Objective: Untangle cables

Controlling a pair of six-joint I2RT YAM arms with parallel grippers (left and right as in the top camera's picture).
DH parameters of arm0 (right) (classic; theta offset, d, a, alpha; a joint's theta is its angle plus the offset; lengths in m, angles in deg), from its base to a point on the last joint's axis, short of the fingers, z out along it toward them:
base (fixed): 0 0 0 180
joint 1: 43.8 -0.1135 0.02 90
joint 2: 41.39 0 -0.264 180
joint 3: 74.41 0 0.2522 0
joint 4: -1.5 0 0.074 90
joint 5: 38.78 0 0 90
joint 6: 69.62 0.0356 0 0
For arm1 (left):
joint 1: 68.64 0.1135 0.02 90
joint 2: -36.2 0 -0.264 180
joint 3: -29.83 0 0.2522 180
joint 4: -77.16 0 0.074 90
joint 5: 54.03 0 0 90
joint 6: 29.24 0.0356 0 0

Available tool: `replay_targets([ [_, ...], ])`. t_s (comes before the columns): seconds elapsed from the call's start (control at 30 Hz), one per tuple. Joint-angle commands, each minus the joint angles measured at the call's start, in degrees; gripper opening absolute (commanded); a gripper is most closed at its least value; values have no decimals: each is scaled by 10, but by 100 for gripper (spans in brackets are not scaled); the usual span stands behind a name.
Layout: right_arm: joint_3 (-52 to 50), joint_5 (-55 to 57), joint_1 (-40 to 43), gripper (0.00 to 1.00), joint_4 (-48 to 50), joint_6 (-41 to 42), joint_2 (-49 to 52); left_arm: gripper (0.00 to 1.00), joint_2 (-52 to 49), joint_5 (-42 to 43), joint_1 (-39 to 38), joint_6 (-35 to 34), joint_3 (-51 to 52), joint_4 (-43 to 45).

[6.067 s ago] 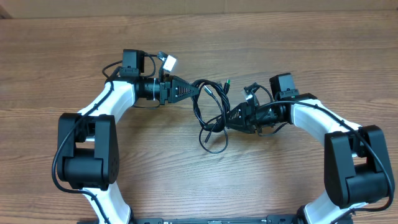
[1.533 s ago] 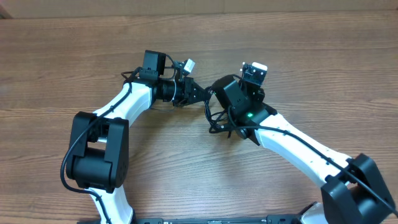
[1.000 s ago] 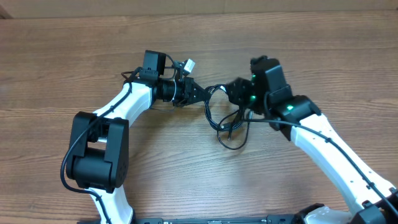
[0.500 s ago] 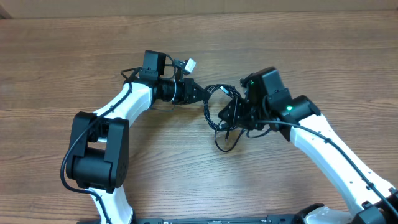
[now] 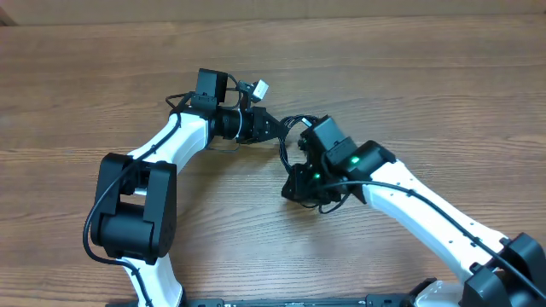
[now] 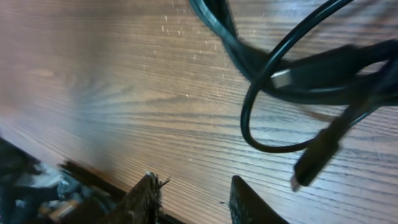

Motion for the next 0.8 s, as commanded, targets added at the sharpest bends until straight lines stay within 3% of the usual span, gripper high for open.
replay_targets([
  [0.0,5,54,-21,36,-8,-1,11,4,-6,11,-4,-7,-1,2],
  [0.43,-23,237,-94,37,5,-1,14,4,-6,15,-4,-9,-1,3],
  [0.77,-56,302,-117,37,28,-1,14,4,-6,97,-4,-19,-1,17],
])
